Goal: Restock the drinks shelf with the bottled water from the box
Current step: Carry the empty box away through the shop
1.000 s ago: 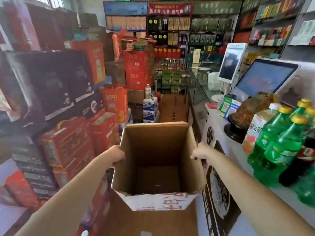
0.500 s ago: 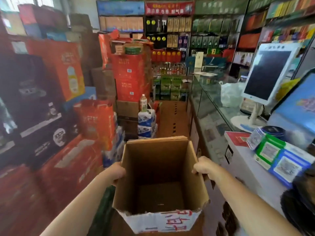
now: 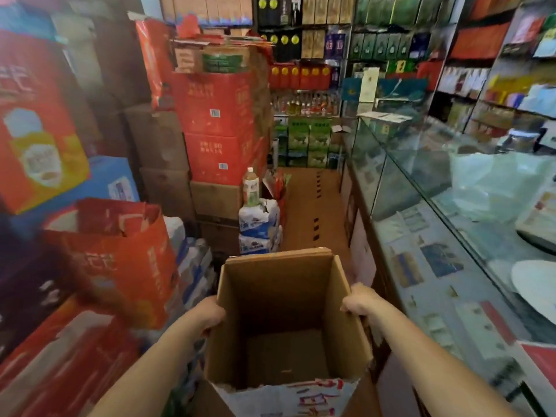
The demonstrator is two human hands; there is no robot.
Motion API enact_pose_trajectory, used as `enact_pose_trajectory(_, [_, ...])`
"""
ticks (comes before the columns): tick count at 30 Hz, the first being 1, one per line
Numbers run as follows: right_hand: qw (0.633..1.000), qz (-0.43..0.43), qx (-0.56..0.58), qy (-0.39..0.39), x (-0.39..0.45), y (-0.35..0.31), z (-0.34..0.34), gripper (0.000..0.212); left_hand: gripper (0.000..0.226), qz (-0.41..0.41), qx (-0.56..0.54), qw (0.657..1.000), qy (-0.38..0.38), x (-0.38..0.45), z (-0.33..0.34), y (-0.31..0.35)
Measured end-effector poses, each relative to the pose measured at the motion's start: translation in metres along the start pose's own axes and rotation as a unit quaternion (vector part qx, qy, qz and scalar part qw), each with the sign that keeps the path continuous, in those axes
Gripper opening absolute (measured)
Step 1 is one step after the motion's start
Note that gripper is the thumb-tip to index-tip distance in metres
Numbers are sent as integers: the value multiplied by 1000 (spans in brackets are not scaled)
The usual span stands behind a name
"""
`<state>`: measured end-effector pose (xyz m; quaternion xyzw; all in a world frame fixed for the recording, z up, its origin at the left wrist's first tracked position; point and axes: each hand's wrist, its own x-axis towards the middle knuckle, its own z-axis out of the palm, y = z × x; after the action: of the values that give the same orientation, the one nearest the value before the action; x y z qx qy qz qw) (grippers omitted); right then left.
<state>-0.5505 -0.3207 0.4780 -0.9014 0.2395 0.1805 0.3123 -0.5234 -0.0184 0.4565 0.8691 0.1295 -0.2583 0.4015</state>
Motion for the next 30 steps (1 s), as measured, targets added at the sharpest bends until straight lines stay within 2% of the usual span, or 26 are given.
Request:
enact_pose_trajectory(9, [997, -48, -45, -36, 211, -97, -13, 36, 16, -34, -34, 998, 46, 184, -34, 52])
enact_pose_trajectory(15, [992, -64, -78, -81, 311, -158, -1, 29, 26, -74, -92, 991, 67, 277, -53, 48])
enact_pose_trajectory(21, [975, -85, -153, -136, 407, -220, 35, 36, 27, -97, -132, 982, 94, 359, -63, 23])
enact_pose_trajectory(30, [946, -125, -215, -206, 525, -263, 105, 24, 26, -195, -201, 947, 157, 446, -34, -11])
